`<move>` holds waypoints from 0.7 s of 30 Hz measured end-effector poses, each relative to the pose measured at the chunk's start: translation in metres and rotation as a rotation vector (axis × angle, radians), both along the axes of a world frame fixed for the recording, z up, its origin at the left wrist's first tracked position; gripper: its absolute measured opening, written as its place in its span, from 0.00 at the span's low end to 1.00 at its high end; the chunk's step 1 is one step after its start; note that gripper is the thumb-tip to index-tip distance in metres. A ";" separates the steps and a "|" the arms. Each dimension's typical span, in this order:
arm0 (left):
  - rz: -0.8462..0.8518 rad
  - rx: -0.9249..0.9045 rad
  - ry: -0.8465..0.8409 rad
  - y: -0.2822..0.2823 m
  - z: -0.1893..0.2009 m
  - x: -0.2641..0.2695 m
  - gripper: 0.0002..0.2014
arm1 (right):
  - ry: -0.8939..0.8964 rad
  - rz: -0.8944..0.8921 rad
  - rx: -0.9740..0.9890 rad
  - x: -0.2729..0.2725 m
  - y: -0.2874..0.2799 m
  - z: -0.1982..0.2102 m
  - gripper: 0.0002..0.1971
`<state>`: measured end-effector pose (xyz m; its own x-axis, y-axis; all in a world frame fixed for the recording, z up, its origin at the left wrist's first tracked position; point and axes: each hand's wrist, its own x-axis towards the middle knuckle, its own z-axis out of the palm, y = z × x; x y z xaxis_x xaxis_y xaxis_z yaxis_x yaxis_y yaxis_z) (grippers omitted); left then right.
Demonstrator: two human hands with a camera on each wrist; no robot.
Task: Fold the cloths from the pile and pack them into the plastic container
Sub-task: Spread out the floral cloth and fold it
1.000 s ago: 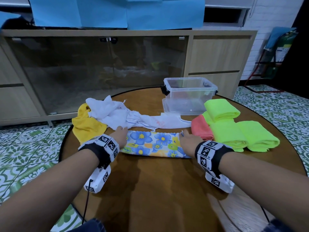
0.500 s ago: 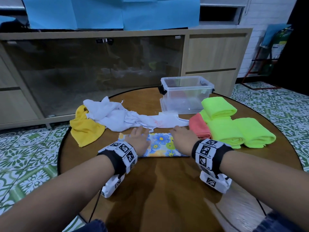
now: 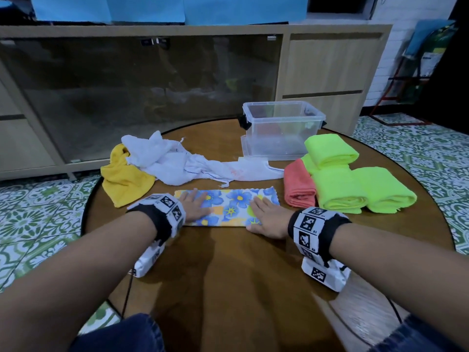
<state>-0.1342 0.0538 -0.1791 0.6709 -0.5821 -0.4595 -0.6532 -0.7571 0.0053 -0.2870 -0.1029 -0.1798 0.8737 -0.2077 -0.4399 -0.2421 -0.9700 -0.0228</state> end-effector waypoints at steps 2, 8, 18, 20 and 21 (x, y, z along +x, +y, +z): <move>0.051 0.002 -0.013 0.016 0.004 0.016 0.34 | 0.006 0.024 -0.008 0.000 -0.002 0.001 0.38; -0.016 -0.065 -0.261 0.034 0.015 0.041 0.20 | 0.024 0.034 0.022 0.003 -0.010 0.016 0.35; 0.128 -0.414 0.202 0.030 0.025 0.045 0.26 | -0.046 0.058 -0.089 0.026 -0.015 0.018 0.24; 0.158 -0.531 0.313 0.033 0.024 0.046 0.24 | -0.002 0.044 -0.083 0.028 -0.014 0.016 0.26; 0.171 -0.568 0.343 0.034 0.022 0.048 0.23 | -0.019 0.040 -0.090 0.031 -0.016 0.016 0.26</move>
